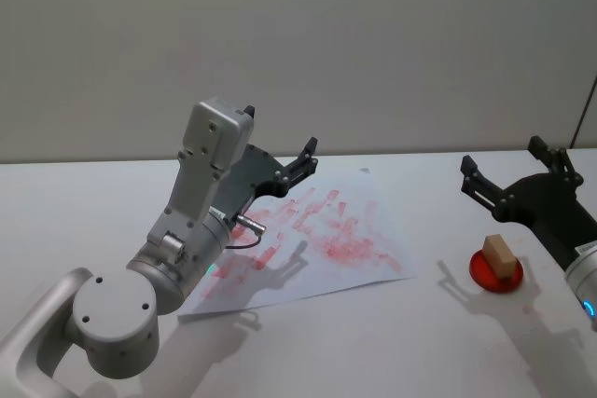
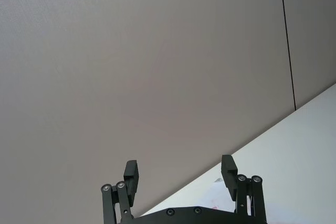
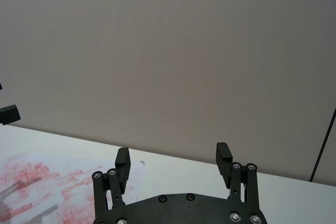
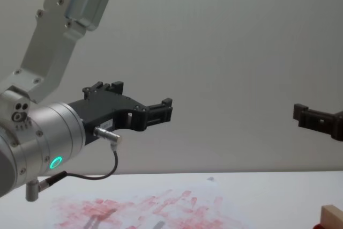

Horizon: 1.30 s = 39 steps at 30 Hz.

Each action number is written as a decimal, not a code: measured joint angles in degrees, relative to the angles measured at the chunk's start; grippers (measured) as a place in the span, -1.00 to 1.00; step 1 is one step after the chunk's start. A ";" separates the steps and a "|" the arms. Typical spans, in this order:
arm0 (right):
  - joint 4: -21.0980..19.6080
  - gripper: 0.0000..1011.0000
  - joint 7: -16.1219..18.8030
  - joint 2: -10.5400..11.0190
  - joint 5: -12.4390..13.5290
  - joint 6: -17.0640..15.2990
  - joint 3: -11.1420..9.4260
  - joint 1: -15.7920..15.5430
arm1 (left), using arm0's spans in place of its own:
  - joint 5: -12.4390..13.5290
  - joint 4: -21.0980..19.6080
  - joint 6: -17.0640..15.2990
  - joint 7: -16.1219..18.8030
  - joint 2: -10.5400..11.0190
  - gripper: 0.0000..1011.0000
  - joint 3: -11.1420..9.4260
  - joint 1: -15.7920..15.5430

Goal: Use the one hand to pick up the stamp and affix it onto the A4 paper.

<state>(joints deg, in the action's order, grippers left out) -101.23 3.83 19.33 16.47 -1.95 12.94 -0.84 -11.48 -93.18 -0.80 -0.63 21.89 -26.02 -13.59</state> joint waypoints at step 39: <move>-7.93 0.98 -6.93 3.62 4.89 -4.19 -0.94 -10.48 | 0.00 0.00 0.00 0.00 0.00 0.98 0.00 0.00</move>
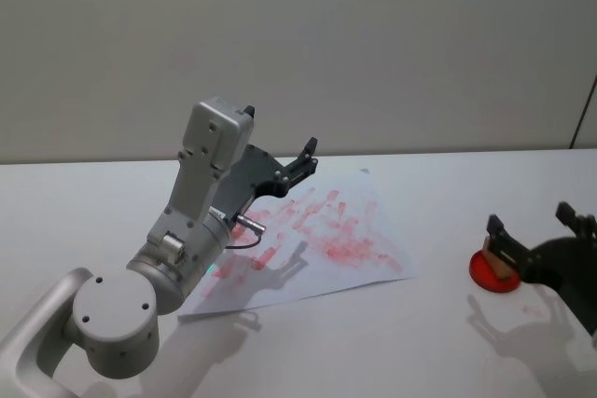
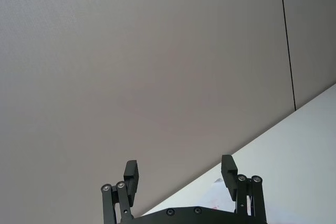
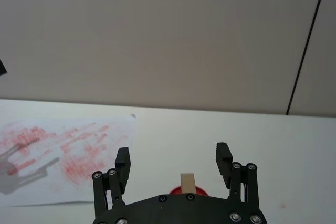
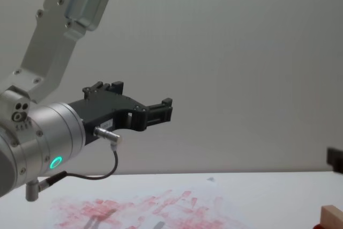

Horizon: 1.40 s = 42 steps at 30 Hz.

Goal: Use the one hand to pick up the stamp and affix it onto the A4 paper.

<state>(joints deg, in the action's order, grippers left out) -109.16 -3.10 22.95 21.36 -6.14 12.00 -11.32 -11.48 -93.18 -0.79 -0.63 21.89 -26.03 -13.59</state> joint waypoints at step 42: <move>14.54 0.98 7.46 -3.20 -1.01 -14.47 -0.14 10.05 | 0.00 0.00 0.00 0.00 0.00 0.98 0.00 0.00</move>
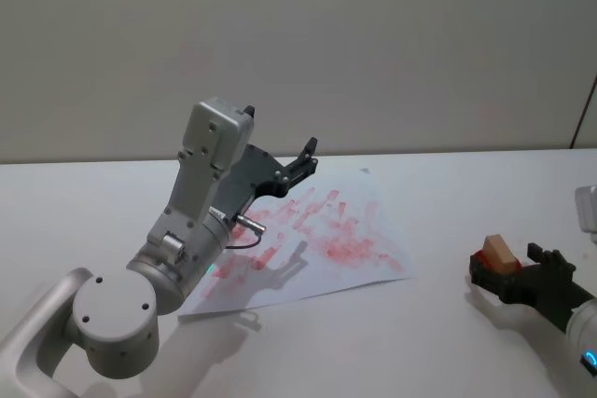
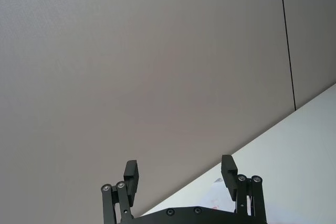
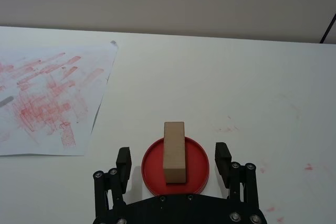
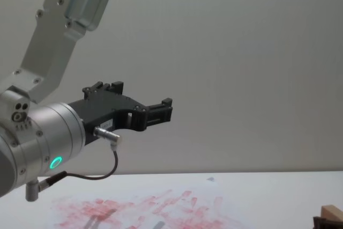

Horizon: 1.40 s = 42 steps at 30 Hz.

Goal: Use the one hand to pick up the stamp and affix it onto the A4 paper.

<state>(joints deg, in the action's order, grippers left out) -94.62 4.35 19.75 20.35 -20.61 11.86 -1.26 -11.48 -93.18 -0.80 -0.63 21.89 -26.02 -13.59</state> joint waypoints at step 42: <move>2.39 -0.57 6.27 -0.65 -4.59 1.99 0.70 3.71 | 0.00 0.00 0.00 0.00 0.00 0.98 0.00 0.00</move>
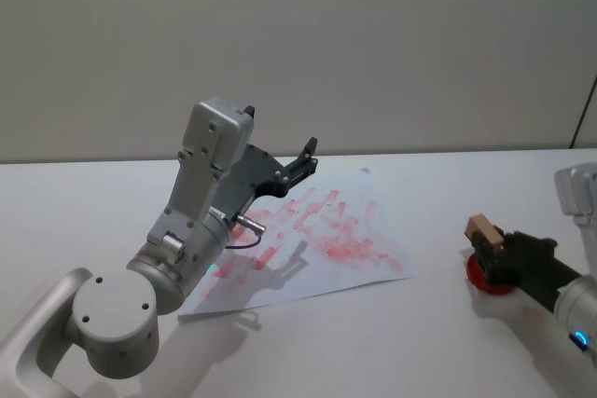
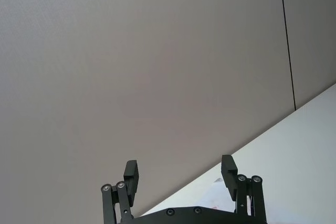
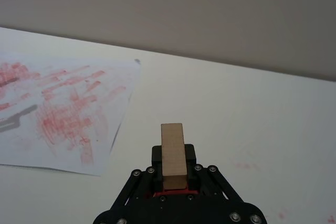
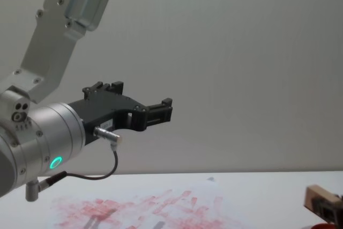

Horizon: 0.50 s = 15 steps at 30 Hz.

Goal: Use the one hand to pick up the stamp and affix it onto the A4 paper.

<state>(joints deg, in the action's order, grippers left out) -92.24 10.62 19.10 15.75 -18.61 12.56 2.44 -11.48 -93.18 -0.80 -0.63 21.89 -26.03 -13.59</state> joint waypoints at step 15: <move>2.69 -0.57 10.67 -1.40 -3.38 2.74 1.30 5.16 | 0.00 0.00 0.00 0.00 0.00 0.98 0.00 0.00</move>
<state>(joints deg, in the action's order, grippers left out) -89.55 21.29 17.71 12.37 -15.87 13.86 7.60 -11.48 -93.18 -0.80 -0.63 21.89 -26.02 -13.59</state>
